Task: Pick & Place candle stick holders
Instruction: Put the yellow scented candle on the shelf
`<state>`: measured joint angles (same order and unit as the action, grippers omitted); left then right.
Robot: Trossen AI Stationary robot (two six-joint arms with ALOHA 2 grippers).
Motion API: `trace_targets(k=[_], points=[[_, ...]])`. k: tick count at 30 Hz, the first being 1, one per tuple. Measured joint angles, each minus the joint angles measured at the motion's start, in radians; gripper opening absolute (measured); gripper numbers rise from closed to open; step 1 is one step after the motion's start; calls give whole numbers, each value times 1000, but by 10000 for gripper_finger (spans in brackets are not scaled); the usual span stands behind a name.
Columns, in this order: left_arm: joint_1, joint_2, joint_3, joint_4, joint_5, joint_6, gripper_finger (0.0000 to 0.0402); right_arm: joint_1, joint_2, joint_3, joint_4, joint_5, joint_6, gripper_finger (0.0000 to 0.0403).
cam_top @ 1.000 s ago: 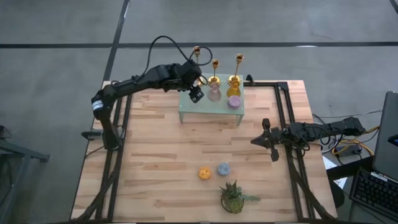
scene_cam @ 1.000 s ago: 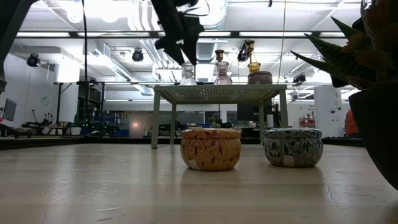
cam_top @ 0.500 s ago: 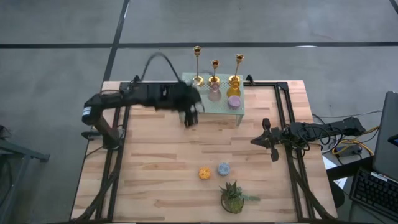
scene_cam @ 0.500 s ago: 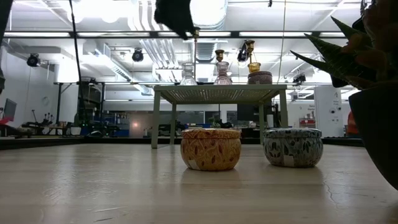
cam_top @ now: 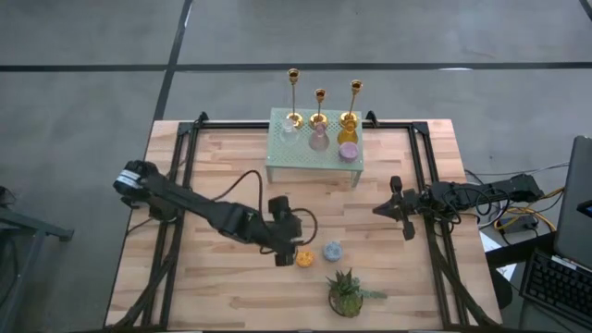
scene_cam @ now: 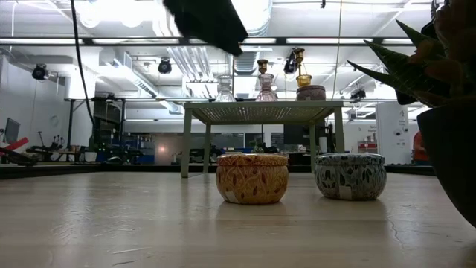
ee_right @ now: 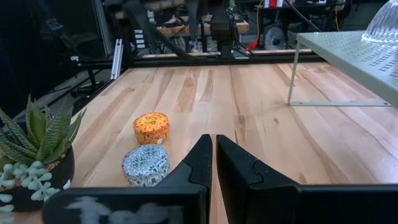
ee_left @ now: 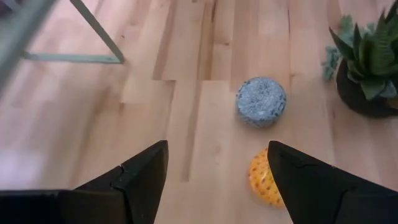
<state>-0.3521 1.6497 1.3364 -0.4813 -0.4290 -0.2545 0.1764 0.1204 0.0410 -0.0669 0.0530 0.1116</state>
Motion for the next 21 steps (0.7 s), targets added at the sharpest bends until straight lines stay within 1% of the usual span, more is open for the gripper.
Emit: trace_targets(k=[2,7,11,14,17,21], points=[[-5,0,-73,99,12,-33,278,0,0,0,0,0,0,18],[-14,1,-214,297,88,-91,278,0,0,0,0,0,0,18],[-36,1,-293,403,77,-131,284,0,0,0,0,0,0,18],[-47,22,-325,482,75,-157,301,0,1,0,0,0,0,18],[-61,81,-320,553,77,-175,325,0,0,0,0,0,0,18],[-77,153,-292,553,81,-178,355,0,1,0,-1,0,0,18]])
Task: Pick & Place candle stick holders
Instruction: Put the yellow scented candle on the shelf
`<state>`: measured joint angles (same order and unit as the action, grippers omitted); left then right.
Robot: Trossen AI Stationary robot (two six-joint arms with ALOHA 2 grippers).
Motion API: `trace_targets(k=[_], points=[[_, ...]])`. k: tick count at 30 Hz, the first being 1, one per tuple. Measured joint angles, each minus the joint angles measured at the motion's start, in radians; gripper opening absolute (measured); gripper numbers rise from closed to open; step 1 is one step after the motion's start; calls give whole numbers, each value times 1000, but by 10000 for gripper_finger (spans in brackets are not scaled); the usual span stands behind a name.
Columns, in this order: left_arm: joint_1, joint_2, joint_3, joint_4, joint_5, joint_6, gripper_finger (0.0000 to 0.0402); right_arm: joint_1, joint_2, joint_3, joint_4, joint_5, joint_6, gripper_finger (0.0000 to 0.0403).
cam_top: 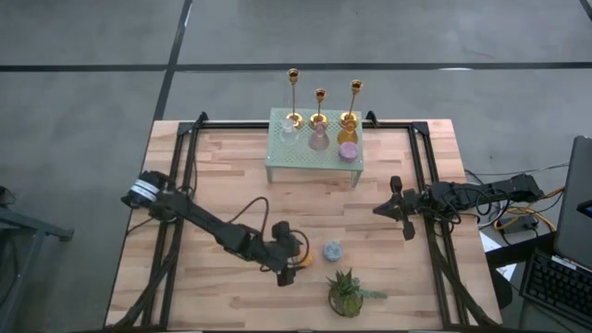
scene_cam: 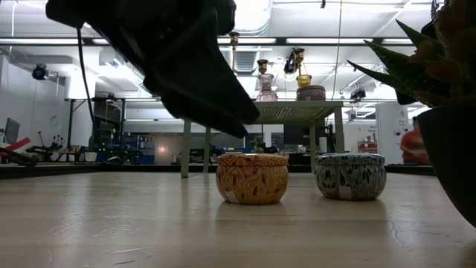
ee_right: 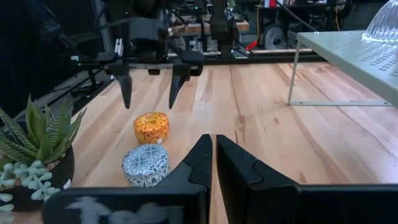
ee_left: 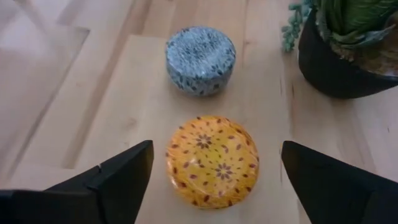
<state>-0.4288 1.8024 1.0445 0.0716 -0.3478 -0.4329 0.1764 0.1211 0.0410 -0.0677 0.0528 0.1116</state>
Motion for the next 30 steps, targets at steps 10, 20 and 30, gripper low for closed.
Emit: trace_targets(k=[10,20,30], points=[[-26,93,11,38,-17,-53,372,0,3,0,0,0,0,18],[-25,214,61,113,-21,-30,371,0,5,0,1,0,0,18],[-25,239,88,120,-43,-14,315,0,5,0,1,0,0,18]])
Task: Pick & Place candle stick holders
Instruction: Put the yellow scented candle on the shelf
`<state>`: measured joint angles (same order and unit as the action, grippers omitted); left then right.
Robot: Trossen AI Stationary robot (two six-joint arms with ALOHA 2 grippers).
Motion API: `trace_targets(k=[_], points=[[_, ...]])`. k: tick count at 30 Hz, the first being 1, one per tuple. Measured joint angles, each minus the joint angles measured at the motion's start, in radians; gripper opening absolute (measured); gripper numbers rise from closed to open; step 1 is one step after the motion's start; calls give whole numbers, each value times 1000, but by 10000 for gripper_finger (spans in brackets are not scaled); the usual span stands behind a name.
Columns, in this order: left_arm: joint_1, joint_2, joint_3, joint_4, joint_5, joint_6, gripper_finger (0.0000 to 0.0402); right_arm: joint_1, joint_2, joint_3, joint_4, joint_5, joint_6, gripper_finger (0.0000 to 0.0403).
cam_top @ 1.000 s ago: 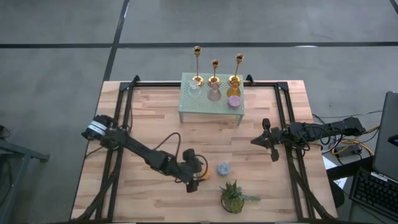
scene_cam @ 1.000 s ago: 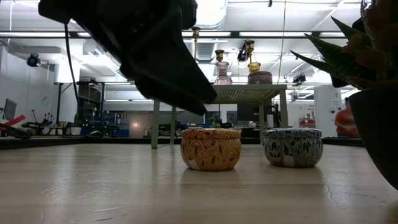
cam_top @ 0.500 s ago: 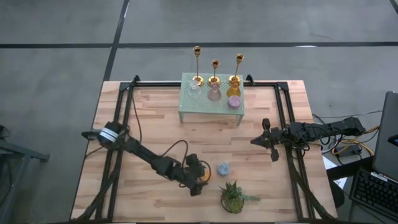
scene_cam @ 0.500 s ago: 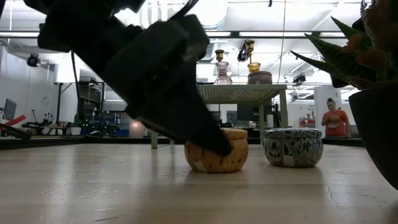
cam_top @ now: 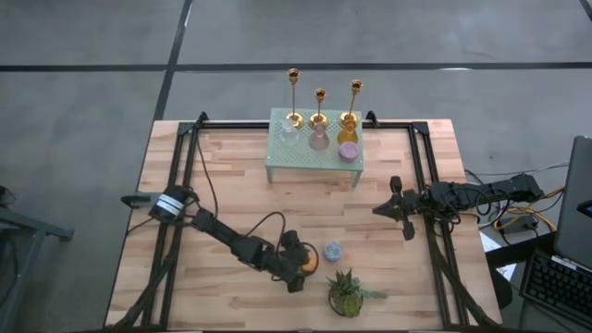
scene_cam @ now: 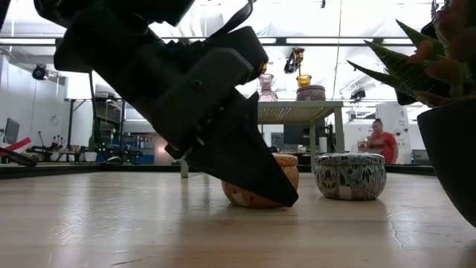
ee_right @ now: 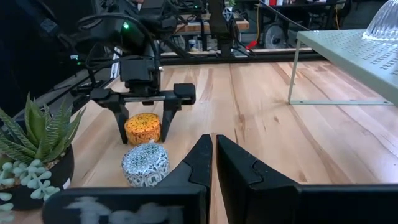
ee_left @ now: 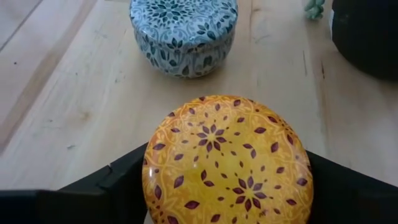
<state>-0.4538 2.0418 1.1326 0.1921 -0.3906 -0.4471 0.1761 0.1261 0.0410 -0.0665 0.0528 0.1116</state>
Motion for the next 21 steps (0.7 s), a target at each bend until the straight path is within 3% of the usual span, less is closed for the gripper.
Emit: trace_targets(k=[2,10,15,21], points=[[0,-5,0,-2,5,7,299,0,0,0,0,0,0,18],[8,-52,-1,-17,7,46,298,0,0,0,0,0,0,18],[42,-145,-1,-21,3,110,313,0,0,0,0,0,0,18],[149,-284,-1,-68,-3,113,303,0,0,0,-1,0,0,18]])
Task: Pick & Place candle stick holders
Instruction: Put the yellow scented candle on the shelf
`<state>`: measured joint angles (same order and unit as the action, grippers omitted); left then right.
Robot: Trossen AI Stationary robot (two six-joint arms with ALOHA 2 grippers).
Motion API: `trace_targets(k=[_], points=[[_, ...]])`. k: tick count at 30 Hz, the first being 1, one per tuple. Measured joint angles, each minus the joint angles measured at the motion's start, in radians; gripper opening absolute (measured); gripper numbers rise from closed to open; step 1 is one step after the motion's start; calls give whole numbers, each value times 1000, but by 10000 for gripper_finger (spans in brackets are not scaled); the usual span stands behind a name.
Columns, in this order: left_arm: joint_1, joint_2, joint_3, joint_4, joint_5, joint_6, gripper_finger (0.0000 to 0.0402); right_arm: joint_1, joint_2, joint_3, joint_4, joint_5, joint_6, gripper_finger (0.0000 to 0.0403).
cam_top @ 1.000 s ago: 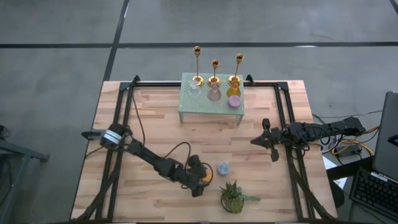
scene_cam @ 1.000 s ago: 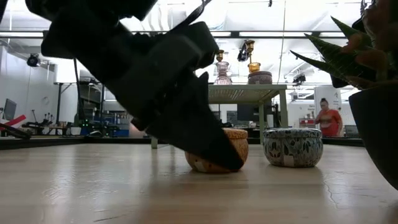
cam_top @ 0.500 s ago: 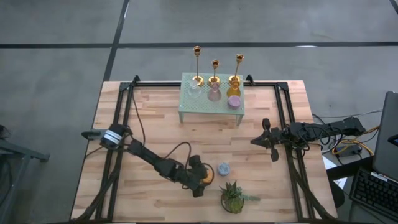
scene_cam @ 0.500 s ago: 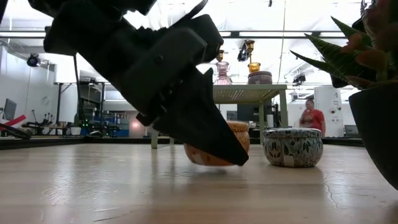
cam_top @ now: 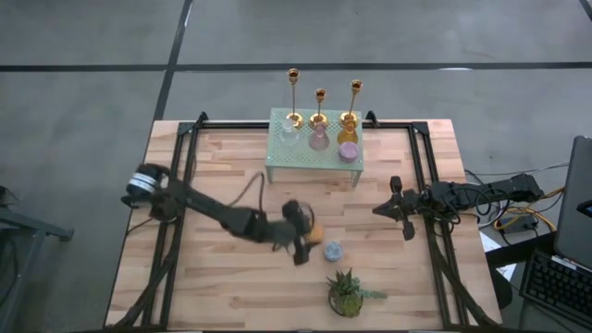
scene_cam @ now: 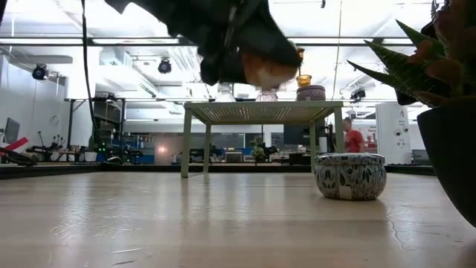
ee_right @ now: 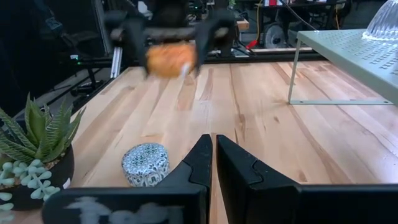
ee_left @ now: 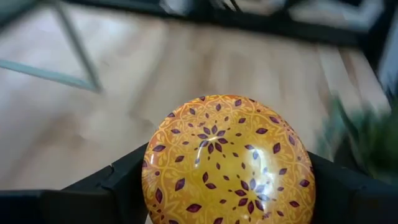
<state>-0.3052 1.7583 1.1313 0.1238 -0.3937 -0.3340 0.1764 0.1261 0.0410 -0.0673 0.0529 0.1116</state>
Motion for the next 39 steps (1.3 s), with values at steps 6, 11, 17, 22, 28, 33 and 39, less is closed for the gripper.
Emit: trace_targets(k=[6,11,17,22,28,33,39], points=[[142,-84,1,0,0,-23,306,0,0,0,0,0,0,18],[258,-91,50,-37,0,-31,305,0,0,0,0,0,0,18],[368,-57,169,-197,3,-37,305,0,0,0,0,0,0,18],[429,-17,213,-215,16,-55,305,0,0,0,0,0,0,18],[472,43,259,-236,44,-67,305,0,1,0,1,0,0,18],[486,63,260,-240,42,-67,305,0,1,0,1,0,0,18],[494,62,259,-238,36,-53,311,0,1,0,0,0,0,18]])
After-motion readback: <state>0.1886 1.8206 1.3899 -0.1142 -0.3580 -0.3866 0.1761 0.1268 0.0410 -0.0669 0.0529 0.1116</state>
